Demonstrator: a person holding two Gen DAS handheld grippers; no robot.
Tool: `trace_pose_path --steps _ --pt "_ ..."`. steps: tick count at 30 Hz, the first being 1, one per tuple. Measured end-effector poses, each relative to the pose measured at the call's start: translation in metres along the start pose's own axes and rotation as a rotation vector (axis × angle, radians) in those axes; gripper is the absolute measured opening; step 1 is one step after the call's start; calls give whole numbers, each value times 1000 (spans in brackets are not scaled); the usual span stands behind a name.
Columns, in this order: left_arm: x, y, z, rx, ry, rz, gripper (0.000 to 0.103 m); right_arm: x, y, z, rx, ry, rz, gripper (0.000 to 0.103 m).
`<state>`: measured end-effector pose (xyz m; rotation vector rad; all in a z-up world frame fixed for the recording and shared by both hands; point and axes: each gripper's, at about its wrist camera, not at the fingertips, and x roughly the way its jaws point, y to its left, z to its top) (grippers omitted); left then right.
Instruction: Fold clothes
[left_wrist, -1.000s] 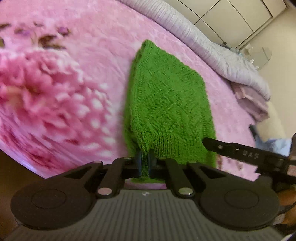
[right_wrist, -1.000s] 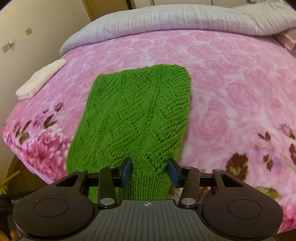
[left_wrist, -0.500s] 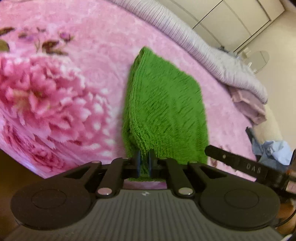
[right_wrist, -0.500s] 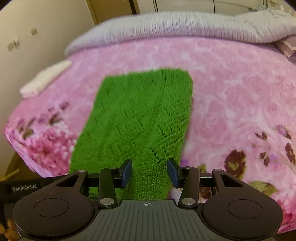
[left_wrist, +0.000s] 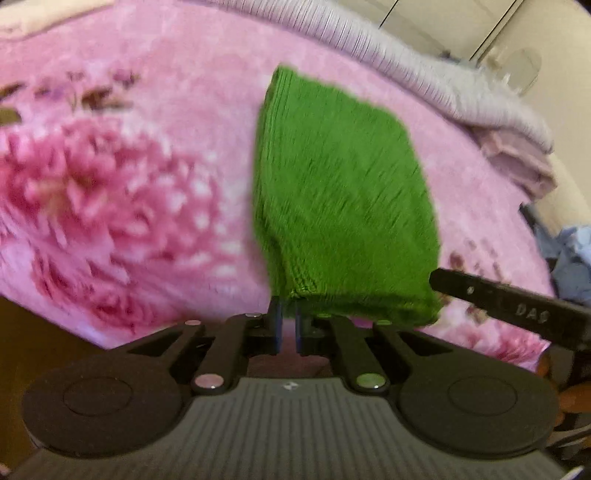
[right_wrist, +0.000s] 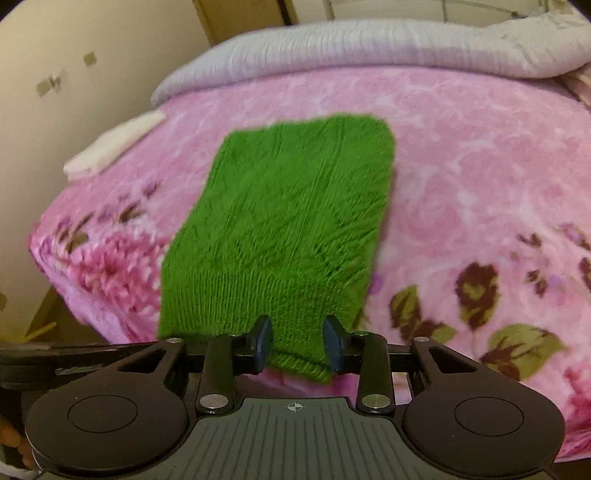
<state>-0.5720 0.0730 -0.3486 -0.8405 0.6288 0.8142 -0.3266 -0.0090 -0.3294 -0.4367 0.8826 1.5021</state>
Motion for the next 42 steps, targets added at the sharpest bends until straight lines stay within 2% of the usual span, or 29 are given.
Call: trace_pose_path --steps 3,7,12,15,18,19,20,21,26,34,39,42 --pt "-3 0 18 -20 -42 -56 5 -5 1 4 9 -52 8 34" --pt "-5 9 24 -84 -36 -82 6 2 -2 9 42 -55 12 34" --pt "-6 20 31 -167 -28 -116 18 0 -9 7 66 -52 18 34" --pt "11 39 25 -300 13 -153 20 2 -15 7 102 -48 40 34" --pt "31 44 20 -377 34 -198 20 4 -18 7 125 -29 71 34" --pt "35 42 19 -377 35 -198 18 5 -19 6 131 -21 79 34" --pt "39 41 17 -373 34 -197 6 7 -20 5 137 -13 85 34" --pt "36 37 16 -344 22 -187 5 8 -21 4 143 -5 91 34" --pt "16 27 6 -222 -35 -111 4 8 -16 2 119 11 92 34" --pt "33 20 -2 -142 -4 -40 4 16 -7 -1 60 55 49 34" --pt "0 9 14 -61 -8 -21 6 3 2 1 13 21 -8 34" --pt "-21 2 24 -6 -55 53 6 -3 8 6 -10 -16 -27 34"
